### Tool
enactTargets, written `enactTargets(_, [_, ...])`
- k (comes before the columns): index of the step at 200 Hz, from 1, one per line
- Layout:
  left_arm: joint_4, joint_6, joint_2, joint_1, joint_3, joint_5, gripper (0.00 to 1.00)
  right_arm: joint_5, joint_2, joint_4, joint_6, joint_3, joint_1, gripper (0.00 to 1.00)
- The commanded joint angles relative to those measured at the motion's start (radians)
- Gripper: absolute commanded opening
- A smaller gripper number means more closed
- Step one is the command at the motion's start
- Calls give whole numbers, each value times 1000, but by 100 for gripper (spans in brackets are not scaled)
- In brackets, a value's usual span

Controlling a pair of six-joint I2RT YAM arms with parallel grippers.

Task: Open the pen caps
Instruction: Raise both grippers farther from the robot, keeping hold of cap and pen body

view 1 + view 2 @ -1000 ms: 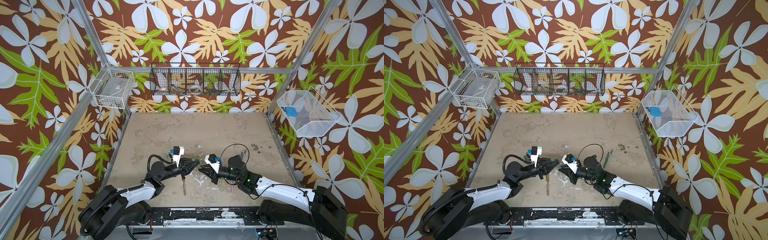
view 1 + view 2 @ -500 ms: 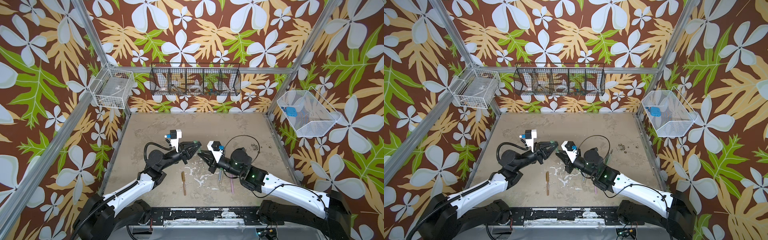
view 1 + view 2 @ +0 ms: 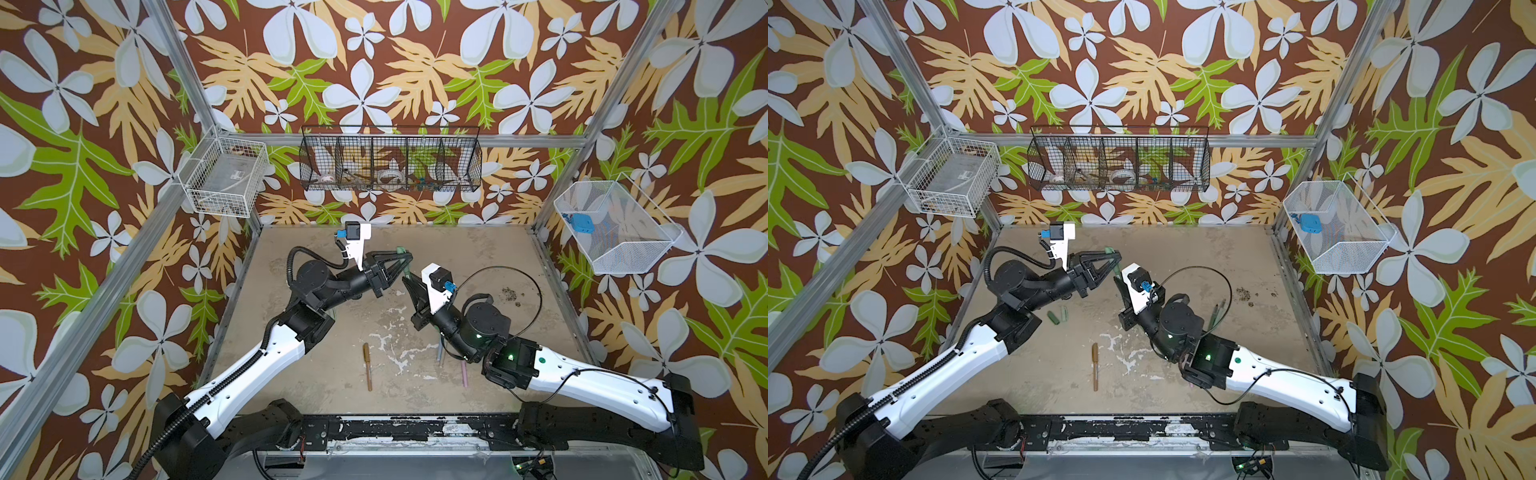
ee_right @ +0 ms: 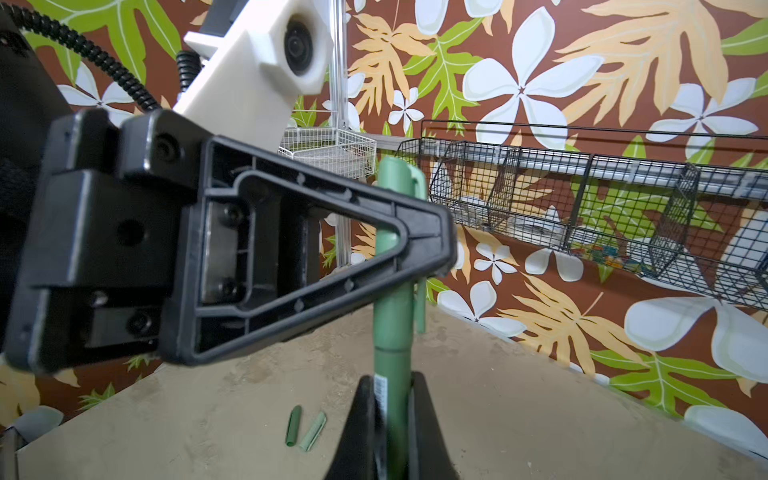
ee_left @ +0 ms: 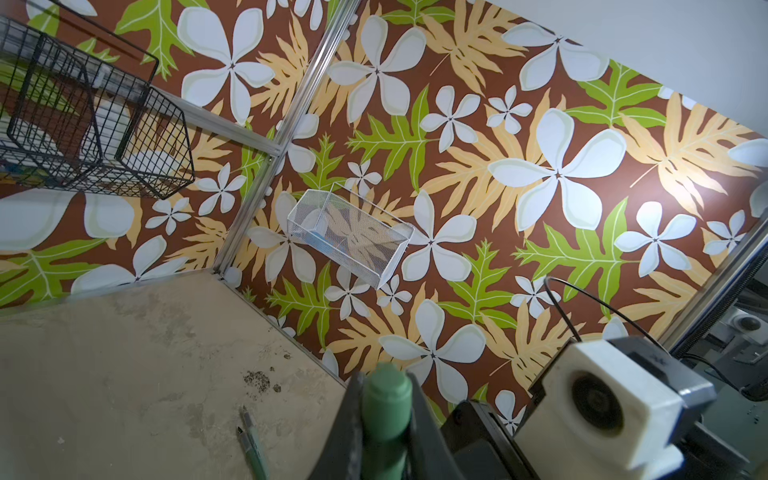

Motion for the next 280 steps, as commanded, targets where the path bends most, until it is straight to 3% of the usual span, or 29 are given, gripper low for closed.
enactTargets(1, [71,-16,-3,-3,47,-12,0,-193,-42,-117,29,-51,-36,0])
enactTargets(22, [33,17,-10,-3,66,-13,0,-524,-90,-60,136,-97,-135,0])
enactTargets(62, [34,14,-8,-2,80,13,0,-784,-96,-30,218,-118,-204,0])
enactTargets(84, [47,-2,-9,-1,81,18,0,-694,-119,-62,208,-120,-203,0])
enactTargets(130, [21,-5,-8,-2,102,-28,0,-117,-125,-139,90,-161,-101,0])
enactTargets(150, [6,0,3,0,119,-42,0,11,-114,-122,73,-190,-74,0])
enactTargets(172, [10,-2,12,16,122,-56,0,-89,-109,-115,70,-199,-75,0])
enactTargets(198, [44,-25,22,59,117,-18,0,-479,-129,-67,135,-225,-162,0])
enactTargets(223, [72,-44,37,78,118,9,0,-699,-130,-8,200,-248,-227,0])
enactTargets(256, [84,-36,54,87,128,30,0,-788,-126,8,234,-245,-249,0])
enactTargets(269, [84,-30,58,90,127,26,0,-711,-130,-25,220,-233,-245,0])
enactTargets(280, [83,-29,58,94,128,19,0,-558,-127,-82,188,-218,-216,0])
